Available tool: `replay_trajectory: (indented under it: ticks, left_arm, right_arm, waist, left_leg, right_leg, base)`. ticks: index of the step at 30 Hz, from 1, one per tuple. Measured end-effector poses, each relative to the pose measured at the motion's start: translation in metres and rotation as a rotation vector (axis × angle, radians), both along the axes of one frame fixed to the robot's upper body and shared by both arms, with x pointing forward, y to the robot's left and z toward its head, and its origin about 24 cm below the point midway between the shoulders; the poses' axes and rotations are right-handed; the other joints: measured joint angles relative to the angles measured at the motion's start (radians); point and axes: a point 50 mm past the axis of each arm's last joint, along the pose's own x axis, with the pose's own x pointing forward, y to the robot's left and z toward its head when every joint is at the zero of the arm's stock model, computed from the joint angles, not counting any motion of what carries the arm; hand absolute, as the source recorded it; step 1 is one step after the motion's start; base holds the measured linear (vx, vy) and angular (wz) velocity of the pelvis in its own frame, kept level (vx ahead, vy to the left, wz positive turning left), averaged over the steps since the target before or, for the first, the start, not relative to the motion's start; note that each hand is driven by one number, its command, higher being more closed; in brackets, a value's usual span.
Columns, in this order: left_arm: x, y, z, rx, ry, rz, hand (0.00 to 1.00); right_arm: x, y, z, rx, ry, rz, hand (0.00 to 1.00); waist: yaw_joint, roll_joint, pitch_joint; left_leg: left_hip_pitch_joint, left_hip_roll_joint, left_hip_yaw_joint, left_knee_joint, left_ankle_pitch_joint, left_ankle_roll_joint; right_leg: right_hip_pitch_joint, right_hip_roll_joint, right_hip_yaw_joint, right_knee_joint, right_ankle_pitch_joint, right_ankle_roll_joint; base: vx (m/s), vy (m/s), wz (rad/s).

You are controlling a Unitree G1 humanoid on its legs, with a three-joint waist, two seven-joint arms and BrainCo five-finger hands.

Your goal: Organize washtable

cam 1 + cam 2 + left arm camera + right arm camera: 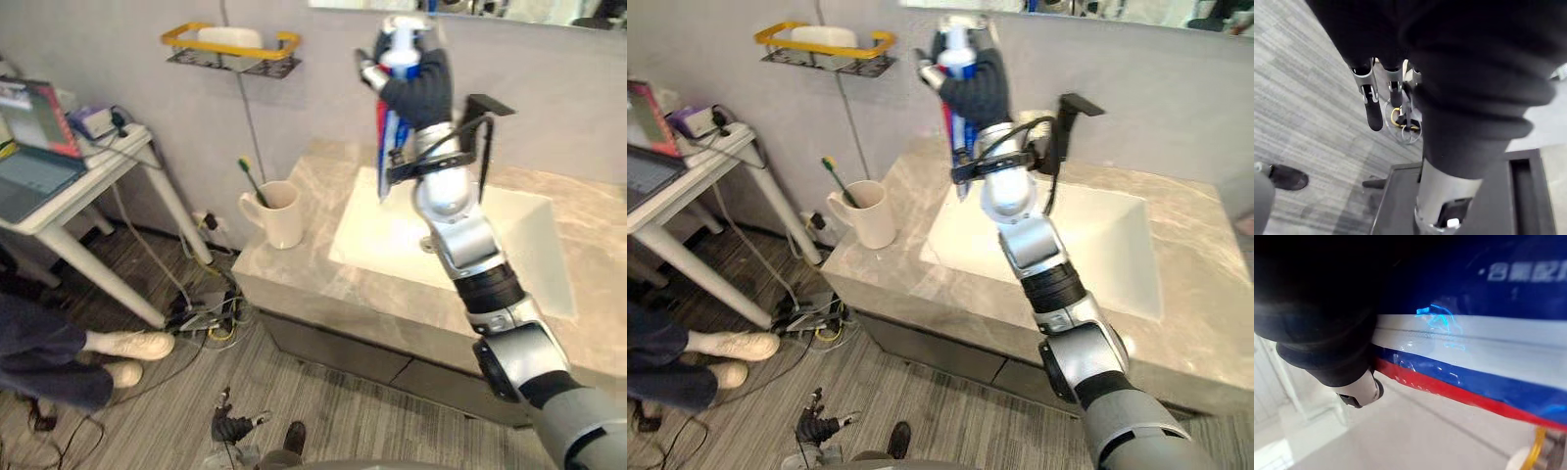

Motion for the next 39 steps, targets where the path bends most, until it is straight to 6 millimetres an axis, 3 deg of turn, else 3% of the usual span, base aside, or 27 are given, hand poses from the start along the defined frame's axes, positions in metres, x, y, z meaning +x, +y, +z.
replay_trajectory:
  ticks: [2,9,14,17,24,27,31,39]
  left_arm:
    - [-0.002,-0.006,-0.010,-0.041,0.049,0.020,0.00]
    - [-0.009,-0.001,-0.017,-0.030,0.099,0.020,0.00]
    - [-0.009,0.003,-0.017,-0.021,0.102,0.023,0.00]
    - [-0.009,0.011,-0.016,0.000,0.096,0.021,0.00]
    - [-0.008,0.028,-0.014,0.036,0.096,0.049,0.00]
    - [-0.011,0.033,-0.014,0.049,0.105,0.050,0.00]
    - [-0.009,0.034,-0.013,0.046,0.096,0.056,0.00]
    - [-0.009,0.040,-0.012,0.039,0.080,0.110,0.00]
  right_arm:
    - [0.006,-0.018,0.000,-0.013,-0.001,-0.077,1.00]
    - [0.034,-0.042,-0.018,-0.057,0.133,-0.214,1.00]
    - [0.035,-0.034,0.019,-0.058,0.049,-0.205,1.00]
    - [0.032,-0.030,0.035,-0.051,0.002,-0.195,1.00]
    - [0.031,-0.027,0.048,-0.047,-0.024,-0.193,1.00]
    - [0.031,-0.028,0.067,-0.035,-0.058,-0.207,1.00]
    - [0.028,-0.029,0.084,0.006,-0.084,-0.202,1.00]
    - [0.028,-0.030,0.095,0.109,-0.077,-0.156,1.00]
  waist:
    - [-0.023,0.010,-0.006]
    - [-0.018,0.028,-0.014]
    - [-0.019,0.025,-0.010]
    - [-0.022,0.009,0.003]
    - [-0.015,-0.030,0.052]
    - [-0.009,-0.041,0.076]
    - [0.013,-0.050,0.091]
    - [0.065,-0.108,0.132]
  left_leg:
    - [0.008,0.018,-0.006,0.000,0.008,-0.011]
    - [-0.019,0.056,-0.073,0.000,0.019,-0.025]
    - [-0.036,0.063,-0.091,0.000,0.036,-0.025]
    - [-0.035,0.064,-0.101,0.000,0.036,-0.022]
    - [-0.045,0.063,-0.108,0.000,0.040,-0.016]
    - [-0.063,0.059,-0.112,0.000,0.051,-0.003]
    - [-0.074,0.046,-0.136,0.000,0.060,-0.012]
    - [-0.111,0.047,-0.176,0.000,0.063,-0.006]
  right_leg:
    - [0.007,0.026,0.016,-0.003,0.002,-0.004]
    - [0.004,0.075,0.014,0.001,-0.017,-0.035]
    - [-0.024,0.079,0.017,0.037,-0.035,-0.041]
    - [-0.027,0.076,0.018,0.061,-0.052,-0.044]
    - [-0.057,0.062,0.014,0.130,-0.091,-0.041]
    - [-0.076,0.055,0.013,0.144,-0.094,-0.041]
    - [-0.077,0.045,0.012,0.156,-0.104,-0.040]
    - [-0.083,0.050,-0.026,0.140,-0.106,-0.041]
  base:
    - [-0.04,-0.092,-0.13]
    - [-0.03,-0.079,0.18]
    - [-0.03,-0.045,0.08]
    - [-0.03,-0.024,0.07]
    - [-0.04,-0.037,0.07]
    - [-0.02,-0.032,0.07]
    - [0.00,-0.025,0.17]
    - [-0.04,-0.039,0.16]
